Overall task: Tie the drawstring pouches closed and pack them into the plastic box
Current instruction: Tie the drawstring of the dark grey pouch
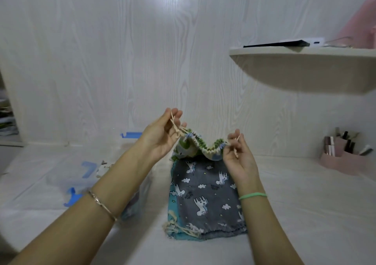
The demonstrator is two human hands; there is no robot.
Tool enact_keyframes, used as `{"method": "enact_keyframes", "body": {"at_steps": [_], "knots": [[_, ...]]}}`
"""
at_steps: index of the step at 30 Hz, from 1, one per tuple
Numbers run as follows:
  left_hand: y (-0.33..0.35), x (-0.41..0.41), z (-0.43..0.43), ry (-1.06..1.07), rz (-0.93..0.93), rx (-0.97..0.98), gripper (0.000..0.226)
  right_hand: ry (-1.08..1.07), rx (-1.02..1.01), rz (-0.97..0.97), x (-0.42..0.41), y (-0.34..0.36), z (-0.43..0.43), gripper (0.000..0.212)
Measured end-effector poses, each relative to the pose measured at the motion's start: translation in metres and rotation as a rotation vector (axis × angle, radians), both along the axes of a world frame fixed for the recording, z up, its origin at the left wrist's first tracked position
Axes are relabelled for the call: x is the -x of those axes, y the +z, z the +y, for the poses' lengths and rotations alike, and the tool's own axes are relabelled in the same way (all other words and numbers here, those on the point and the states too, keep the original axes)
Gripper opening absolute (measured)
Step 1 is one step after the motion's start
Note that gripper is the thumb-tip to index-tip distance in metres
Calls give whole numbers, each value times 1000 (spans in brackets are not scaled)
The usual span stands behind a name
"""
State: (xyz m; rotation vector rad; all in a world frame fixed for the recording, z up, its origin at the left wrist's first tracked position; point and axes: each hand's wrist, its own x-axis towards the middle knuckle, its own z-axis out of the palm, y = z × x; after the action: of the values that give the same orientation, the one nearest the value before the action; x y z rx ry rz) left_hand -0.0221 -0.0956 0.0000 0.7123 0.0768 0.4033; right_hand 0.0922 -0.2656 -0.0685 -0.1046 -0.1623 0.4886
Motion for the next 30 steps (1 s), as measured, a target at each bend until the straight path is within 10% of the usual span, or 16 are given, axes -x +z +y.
{"method": "enact_keyframes", "body": {"at_steps": [12, 21, 30], "knots": [[13, 40, 27, 80, 51, -283, 22, -161, 440, -99, -25, -8, -22, 14], [49, 20, -26, -189, 0, -668, 22, 157, 1099, -909, 44, 25, 33, 52], [39, 11, -31, -769, -20, -717, 28, 269, 1162, -1009, 48, 52, 15, 37]]}}
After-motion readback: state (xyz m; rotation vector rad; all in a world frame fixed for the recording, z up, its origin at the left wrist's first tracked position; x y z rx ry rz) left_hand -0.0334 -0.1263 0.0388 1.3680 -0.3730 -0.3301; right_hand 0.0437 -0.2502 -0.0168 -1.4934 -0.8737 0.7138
